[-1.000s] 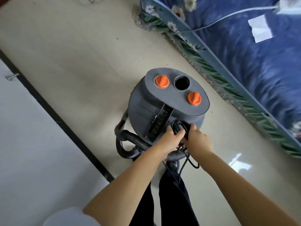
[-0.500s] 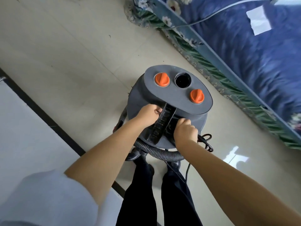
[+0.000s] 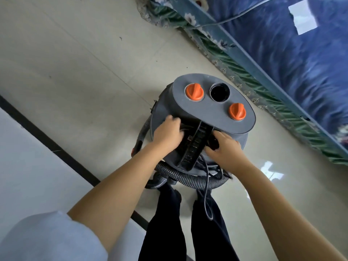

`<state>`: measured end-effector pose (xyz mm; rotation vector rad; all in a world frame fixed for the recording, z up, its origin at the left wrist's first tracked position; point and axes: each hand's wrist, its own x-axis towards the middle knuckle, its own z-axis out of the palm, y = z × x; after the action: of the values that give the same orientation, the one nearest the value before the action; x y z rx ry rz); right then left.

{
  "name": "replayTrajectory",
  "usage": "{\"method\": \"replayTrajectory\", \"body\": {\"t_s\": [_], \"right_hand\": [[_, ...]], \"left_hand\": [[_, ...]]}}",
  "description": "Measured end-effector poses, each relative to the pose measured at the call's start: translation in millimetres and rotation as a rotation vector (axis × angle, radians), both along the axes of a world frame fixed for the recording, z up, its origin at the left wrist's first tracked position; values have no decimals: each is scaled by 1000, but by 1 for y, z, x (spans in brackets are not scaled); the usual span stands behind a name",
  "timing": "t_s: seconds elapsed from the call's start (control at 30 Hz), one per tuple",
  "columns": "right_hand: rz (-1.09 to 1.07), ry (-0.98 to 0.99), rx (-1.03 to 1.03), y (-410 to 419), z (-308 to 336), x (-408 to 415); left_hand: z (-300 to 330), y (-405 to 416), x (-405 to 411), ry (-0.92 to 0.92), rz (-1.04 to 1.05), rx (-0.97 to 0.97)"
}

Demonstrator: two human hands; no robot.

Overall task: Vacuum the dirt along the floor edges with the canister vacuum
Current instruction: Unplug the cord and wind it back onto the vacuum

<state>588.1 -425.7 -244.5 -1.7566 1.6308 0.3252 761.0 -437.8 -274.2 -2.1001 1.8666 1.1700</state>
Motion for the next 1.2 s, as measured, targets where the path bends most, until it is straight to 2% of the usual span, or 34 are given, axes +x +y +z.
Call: {"method": "replayTrajectory", "body": {"t_s": [0.13,0.23,0.3,0.4,0.47,0.53,0.6,0.7,0.83,0.97,1.1,1.2], "right_hand": [[-263,-152,-163,16,8,-16],[-472,-149,-342,21,7,-37],[-517,-200,-204,12,3,-44],[-395,-226,57,2,-12,-32],[-386,-227,49,4,-19,-20],[-407,-245,22,7,-24,-11],[-406,-261,9,8,-26,-3],[-364,-284,1,-1,-27,9],[-318,-292,-15,-21,-31,28],[-289,-297,-25,-50,-30,60],[-247,-274,-25,-88,-28,99],[-206,-224,-9,-122,-31,128]], "left_hand": [[0,2,21,-27,102,-73],[-3,3,35,-125,77,-157],[-5,7,44,-184,38,-223],[-4,13,61,-174,29,-318],[-1,22,65,-169,60,-510],[5,42,50,-70,90,-649],[7,64,27,29,88,-610],[-4,72,20,-18,140,-499],[-21,54,42,-164,118,-563],[-27,28,70,-234,107,-628],[-25,-9,109,-192,109,-631],[-22,-41,140,-177,87,-549]]}}
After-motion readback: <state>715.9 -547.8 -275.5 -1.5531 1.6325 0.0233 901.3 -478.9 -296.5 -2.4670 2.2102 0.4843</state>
